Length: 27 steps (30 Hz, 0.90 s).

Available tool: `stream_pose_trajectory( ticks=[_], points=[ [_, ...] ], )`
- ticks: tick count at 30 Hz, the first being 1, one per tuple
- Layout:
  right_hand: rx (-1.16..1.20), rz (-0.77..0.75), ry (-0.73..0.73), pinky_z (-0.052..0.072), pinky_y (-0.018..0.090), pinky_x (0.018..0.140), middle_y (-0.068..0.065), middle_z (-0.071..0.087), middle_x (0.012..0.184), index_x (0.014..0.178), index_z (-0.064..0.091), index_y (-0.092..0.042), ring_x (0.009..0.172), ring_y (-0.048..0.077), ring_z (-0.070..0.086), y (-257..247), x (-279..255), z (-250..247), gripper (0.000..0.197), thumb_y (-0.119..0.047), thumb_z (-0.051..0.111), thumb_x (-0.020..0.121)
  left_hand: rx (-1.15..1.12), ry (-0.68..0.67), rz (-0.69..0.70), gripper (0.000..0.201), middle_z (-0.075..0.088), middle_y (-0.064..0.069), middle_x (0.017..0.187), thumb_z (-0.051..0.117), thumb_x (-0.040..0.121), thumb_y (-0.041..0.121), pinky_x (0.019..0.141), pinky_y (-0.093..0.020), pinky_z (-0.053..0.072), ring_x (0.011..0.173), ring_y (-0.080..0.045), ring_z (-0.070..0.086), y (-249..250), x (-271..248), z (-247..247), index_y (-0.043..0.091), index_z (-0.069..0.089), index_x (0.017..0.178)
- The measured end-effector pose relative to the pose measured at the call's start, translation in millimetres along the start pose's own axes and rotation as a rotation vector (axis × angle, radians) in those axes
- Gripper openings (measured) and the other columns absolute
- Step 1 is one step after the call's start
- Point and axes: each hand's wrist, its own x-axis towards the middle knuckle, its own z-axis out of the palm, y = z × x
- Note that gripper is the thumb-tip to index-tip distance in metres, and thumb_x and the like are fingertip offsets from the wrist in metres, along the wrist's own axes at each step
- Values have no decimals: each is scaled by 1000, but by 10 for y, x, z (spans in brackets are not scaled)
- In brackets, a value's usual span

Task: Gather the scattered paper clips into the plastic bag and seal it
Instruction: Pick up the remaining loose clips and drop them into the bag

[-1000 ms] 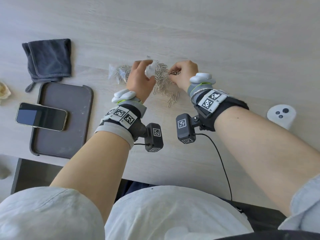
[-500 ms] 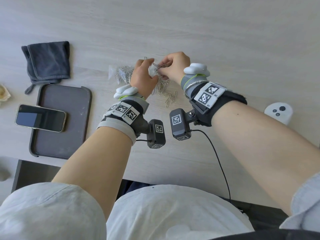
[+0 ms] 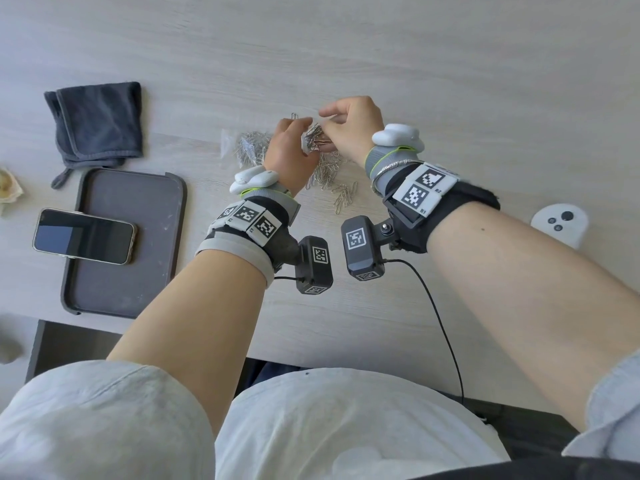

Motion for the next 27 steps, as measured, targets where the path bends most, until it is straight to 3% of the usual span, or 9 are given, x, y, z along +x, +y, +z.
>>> stream_pose_trajectory(
  ticks=[3,8,11,13,15,18,22,24,27],
  points=[
    [26,1,9,62,32,63,9,71,89,103,68,-10,65,19,73,-25,-25,21,28,0,51,84,-4,11,23,47,51,-15,126,60,83,11,87,-28,44,100,-31,60,0,-2,3,7,47,128],
    [88,-52,-12,60,28,56,6,68,92,112,63,-6,65,17,71,-97,-101,16,36,6,44,84,4,14,16,48,49,-15,128,55,83,7,85,-34,49,97,-32,59,19,-23,-34,8,46,130],
    [32,-110,51,58,28,51,-1,68,89,105,67,-13,63,17,69,-83,-106,31,33,1,46,83,11,90,14,50,47,-16,133,45,84,-2,87,-27,43,106,-31,56,26,-32,-105,5,42,133],
    [-65,-128,94,53,18,58,-3,68,88,101,69,-15,66,12,63,-45,-112,23,29,-3,50,82,19,186,27,51,44,-16,136,40,83,-5,80,-21,39,108,-29,56,4,-37,-166,3,39,134],
    [-177,-94,94,43,8,64,1,70,98,103,68,-14,78,10,62,34,-118,-13,26,-7,54,83,43,198,58,50,43,-17,136,39,85,-6,81,-23,39,110,-29,55,-33,-59,-193,2,39,134],
    [-334,8,43,41,19,88,9,60,120,113,62,-11,108,20,58,199,-143,-60,31,-12,60,82,37,212,17,44,47,-13,136,37,89,-3,87,-28,41,116,-26,53,-96,-91,-203,4,43,132],
    [-555,113,-62,40,33,98,11,33,134,129,40,-8,113,26,49,406,-221,-15,76,-39,77,70,0,213,34,38,51,-11,133,36,93,1,92,-30,43,115,-26,54,-121,-106,-200,5,47,129],
    [-603,90,-113,41,35,100,11,28,135,134,32,-8,115,26,48,475,-236,46,97,-48,82,60,-22,219,25,40,49,-12,134,35,92,-2,91,-31,45,114,-26,54,-154,-86,-194,4,45,130],
    [-701,-6,-121,40,37,103,12,28,135,141,21,-7,118,29,45,524,-214,155,119,-54,84,51,-11,220,4,45,43,-14,137,36,88,-5,91,-24,40,118,-25,50,-232,-83,-164,4,40,132]
  ],
)
